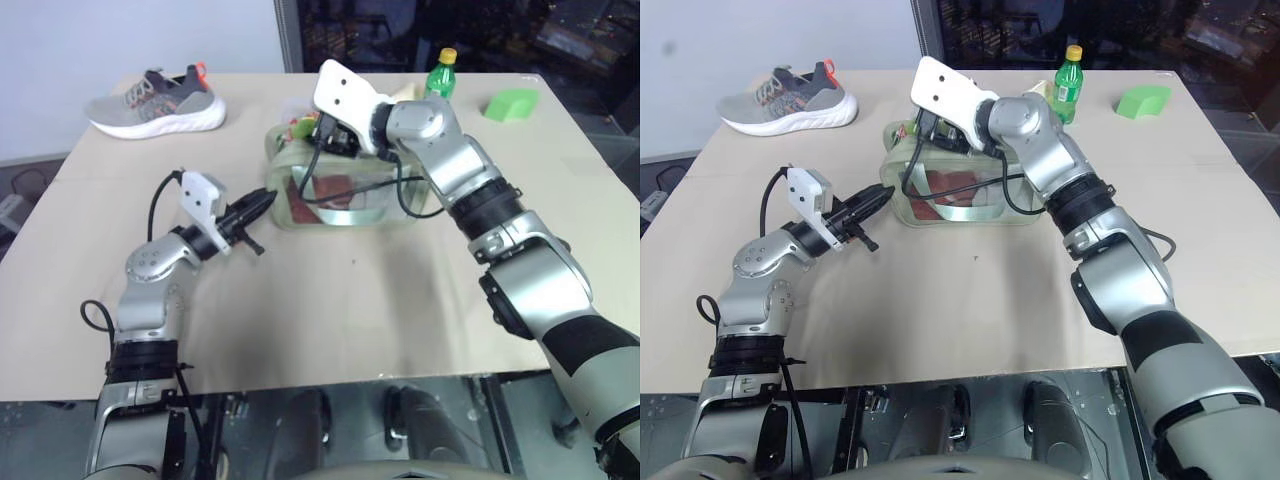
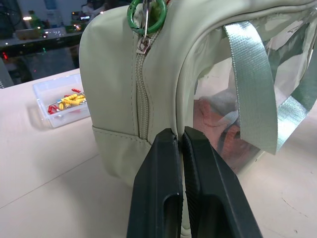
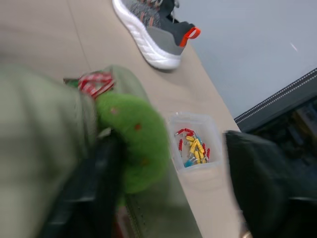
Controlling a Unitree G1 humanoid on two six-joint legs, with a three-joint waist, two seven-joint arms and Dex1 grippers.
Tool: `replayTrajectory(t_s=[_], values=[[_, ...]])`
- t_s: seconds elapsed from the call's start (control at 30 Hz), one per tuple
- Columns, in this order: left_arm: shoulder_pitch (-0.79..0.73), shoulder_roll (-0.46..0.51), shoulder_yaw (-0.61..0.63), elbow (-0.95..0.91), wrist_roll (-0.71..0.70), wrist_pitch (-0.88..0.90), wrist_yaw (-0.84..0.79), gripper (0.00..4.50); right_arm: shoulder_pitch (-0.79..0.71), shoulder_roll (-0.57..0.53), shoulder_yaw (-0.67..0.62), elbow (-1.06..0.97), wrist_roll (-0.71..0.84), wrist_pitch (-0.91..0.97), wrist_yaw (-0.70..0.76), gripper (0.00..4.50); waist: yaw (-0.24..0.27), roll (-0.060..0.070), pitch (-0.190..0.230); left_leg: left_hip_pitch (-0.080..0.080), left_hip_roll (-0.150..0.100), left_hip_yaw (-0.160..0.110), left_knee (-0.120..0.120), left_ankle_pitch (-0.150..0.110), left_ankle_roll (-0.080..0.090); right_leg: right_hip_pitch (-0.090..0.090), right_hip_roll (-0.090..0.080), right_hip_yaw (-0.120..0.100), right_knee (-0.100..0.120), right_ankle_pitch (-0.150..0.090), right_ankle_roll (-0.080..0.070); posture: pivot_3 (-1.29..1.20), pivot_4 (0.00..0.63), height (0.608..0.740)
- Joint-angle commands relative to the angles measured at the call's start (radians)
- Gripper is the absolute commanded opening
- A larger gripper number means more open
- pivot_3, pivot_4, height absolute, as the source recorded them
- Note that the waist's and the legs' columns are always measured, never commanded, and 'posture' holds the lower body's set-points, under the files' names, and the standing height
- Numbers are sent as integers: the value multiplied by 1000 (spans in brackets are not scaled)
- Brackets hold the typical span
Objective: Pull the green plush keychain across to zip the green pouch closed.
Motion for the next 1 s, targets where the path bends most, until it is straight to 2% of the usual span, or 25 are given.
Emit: replayTrajectory(t_s=[0.03, 0.1, 0.13, 0.57, 0.77, 1.0], values=[[-3, 3, 7, -57, -3, -21, 6, 0, -35, 10, -6, 5, -28, -56, 17, 1206, 0, 0, 0, 0, 0, 0, 0, 0, 0, 0, 0, 0, 0, 0, 0, 0, 150, 740], [1, 3, 8, -57, -2, -23, 10, 0, -35, 17, -21, -4, -26, -70, 26, 314, 0, 0, 0, 0, 0, 0, 0, 0, -1, 0, 0, 0, 0, 0, 0, 0, 150, 740], [4, 2, 8, -57, -1, -23, 13, 0, -36, 19, -31, -13, -20, -76, 31, 87, 0, 0, 0, 0, 0, 0, 0, 0, -1, 0, 0, 0, 0, 0, 0, 0, 150, 740], [47, -6, -18, -7, 63, 9, 88, 0, -93, 5, -139, -108, 12, 59, 5, 87, 0, 0, 0, 1, 0, 0, 0, 0, 0, 0, 0, 0, 1, 0, 0, 0, 150, 740], [46, -9, -13, 15, 67, 8, 117, 0, -115, -80, -151, -65, -39, 48, -62, 87, 0, 0, 0, 1, 0, 0, 0, 0, 0, 0, 0, 0, 1, 0, 0, 0, 150, 740], [82, -14, -9, -4, 61, 13, 152, 0, -71, -214, -155, -36, -101, 8, -154, 87, -1, 0, 0, 1, 0, 1, 0, 0, 0, 0, -1, 0, 0, 0, 0, 0, 150, 740]])
